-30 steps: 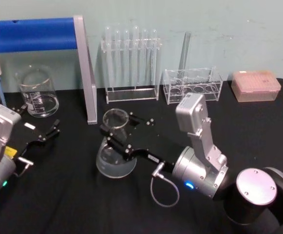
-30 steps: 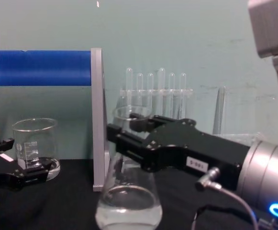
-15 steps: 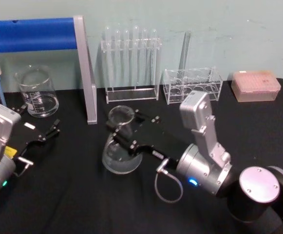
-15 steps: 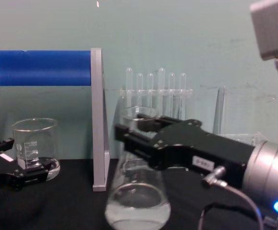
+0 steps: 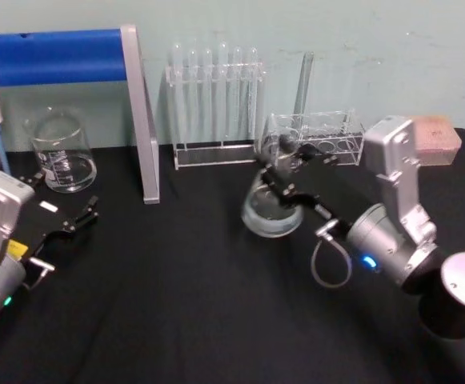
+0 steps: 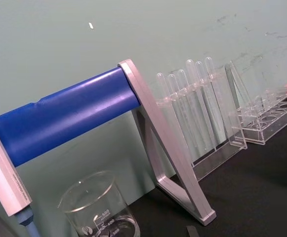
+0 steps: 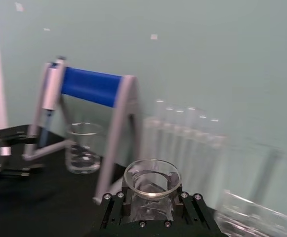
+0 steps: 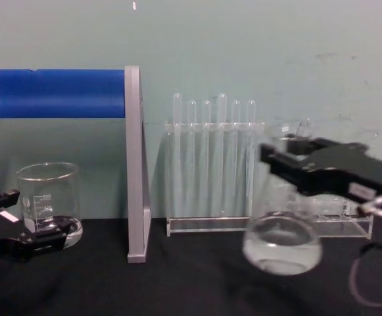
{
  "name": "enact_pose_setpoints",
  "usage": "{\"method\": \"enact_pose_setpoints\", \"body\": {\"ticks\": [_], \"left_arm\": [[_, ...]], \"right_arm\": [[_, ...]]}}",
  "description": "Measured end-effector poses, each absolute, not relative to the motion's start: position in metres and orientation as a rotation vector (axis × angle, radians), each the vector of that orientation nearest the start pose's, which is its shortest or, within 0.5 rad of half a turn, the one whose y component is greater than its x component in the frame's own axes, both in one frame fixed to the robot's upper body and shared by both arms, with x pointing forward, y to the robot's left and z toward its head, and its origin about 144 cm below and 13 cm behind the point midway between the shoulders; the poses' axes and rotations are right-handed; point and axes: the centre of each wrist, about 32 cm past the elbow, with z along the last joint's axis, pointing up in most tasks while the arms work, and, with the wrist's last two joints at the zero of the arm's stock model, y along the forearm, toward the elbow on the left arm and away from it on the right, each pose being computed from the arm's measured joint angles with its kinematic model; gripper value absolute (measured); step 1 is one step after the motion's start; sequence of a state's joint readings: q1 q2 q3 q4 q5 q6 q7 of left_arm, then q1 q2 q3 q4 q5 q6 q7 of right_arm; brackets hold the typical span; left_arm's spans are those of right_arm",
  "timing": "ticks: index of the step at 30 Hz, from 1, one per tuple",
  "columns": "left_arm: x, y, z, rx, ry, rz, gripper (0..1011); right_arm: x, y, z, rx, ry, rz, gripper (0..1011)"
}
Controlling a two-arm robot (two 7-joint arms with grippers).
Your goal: Grasp the erlenmeyer flask with one hand, shake it three times, then place it back.
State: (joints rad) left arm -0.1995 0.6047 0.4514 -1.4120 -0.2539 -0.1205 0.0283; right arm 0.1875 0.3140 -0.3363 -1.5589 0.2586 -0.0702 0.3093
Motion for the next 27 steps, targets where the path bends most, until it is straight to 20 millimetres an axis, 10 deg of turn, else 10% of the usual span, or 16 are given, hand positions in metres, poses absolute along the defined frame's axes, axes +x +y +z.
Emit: {"method": "enact_pose_setpoints", "body": {"ticks": [27], "left_arm": [[0.489,0.310,1.140,0.304,-0.285,1.248,1001]], "right_arm": [[0.497,-0.262,1.183,0.025,-0.171,-1.157,456]]}}
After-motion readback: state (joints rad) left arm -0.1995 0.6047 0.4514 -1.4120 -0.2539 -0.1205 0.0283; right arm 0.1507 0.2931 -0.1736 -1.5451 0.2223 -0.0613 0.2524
